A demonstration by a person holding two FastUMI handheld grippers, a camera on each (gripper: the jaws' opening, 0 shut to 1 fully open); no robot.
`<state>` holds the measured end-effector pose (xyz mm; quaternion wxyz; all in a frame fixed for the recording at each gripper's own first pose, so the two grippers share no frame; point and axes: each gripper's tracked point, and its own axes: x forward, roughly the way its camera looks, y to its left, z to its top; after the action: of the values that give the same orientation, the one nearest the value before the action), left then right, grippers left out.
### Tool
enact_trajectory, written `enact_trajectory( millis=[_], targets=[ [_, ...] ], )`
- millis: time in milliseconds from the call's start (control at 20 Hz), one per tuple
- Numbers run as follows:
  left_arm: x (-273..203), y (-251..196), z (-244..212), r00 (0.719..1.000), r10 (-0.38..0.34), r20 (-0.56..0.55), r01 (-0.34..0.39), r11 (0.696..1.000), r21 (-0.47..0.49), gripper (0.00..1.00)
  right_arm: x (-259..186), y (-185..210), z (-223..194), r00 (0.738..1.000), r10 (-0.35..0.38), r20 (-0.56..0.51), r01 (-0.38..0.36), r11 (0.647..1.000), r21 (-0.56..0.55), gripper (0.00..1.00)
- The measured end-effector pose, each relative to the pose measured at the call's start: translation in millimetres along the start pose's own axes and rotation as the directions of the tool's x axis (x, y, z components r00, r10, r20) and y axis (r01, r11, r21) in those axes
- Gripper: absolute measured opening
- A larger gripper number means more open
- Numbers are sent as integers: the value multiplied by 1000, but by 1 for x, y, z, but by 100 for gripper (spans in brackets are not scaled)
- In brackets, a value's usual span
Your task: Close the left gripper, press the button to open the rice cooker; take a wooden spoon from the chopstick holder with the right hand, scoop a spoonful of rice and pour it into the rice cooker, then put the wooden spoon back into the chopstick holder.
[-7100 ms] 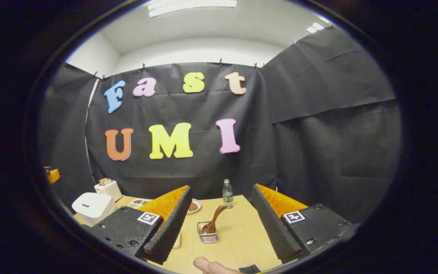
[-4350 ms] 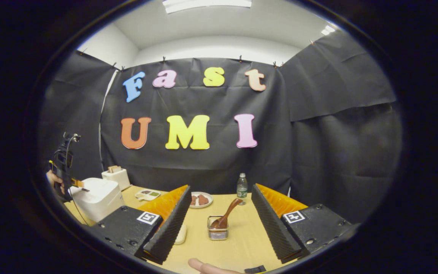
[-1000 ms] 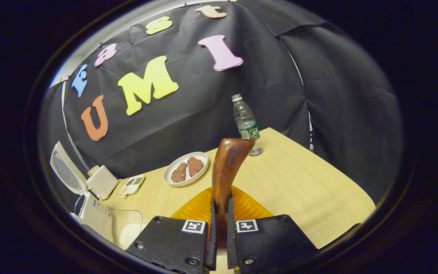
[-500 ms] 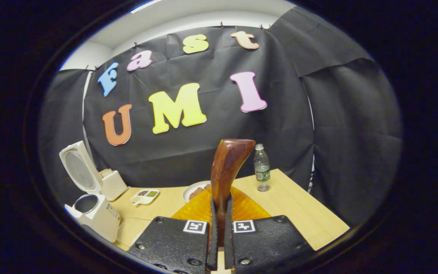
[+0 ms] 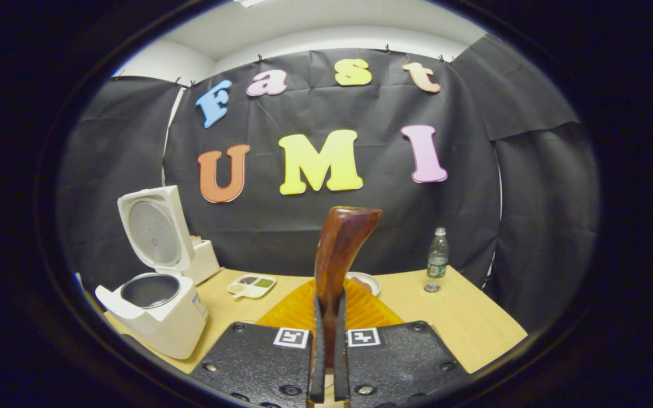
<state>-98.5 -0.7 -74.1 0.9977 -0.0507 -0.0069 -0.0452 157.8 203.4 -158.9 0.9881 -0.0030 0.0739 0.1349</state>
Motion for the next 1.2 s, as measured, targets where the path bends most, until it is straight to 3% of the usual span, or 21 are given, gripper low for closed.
enact_trajectory(
  millis=[250,350,500,700,1000,1200],
  targets=[
    [0,9,-4,1000,10,-16,-10,1000,-11,95,22,28,-57,998,-5,-65,4,1000,-12,11],
    [-1,13,-6,1000,18,-17,-18,1000,-16,95,31,36,-75,998,-9,-70,3,997,-83,11],
    [-3,17,-7,1000,20,-21,-21,999,-26,94,42,30,-98,996,-75,-53,63,977,-206,11],
    [-1,26,-12,999,38,-26,-39,999,-33,94,46,29,-113,992,-105,-76,89,977,-193,12],
    [-3,31,-14,998,47,-28,-48,998,-37,94,42,62,-135,986,10,-167,-11,1000,-2,11],
    [-3,30,-19,998,42,-36,-43,998,-44,94,44,67,-139,969,108,-222,-59,975,216,11]
  ],
)
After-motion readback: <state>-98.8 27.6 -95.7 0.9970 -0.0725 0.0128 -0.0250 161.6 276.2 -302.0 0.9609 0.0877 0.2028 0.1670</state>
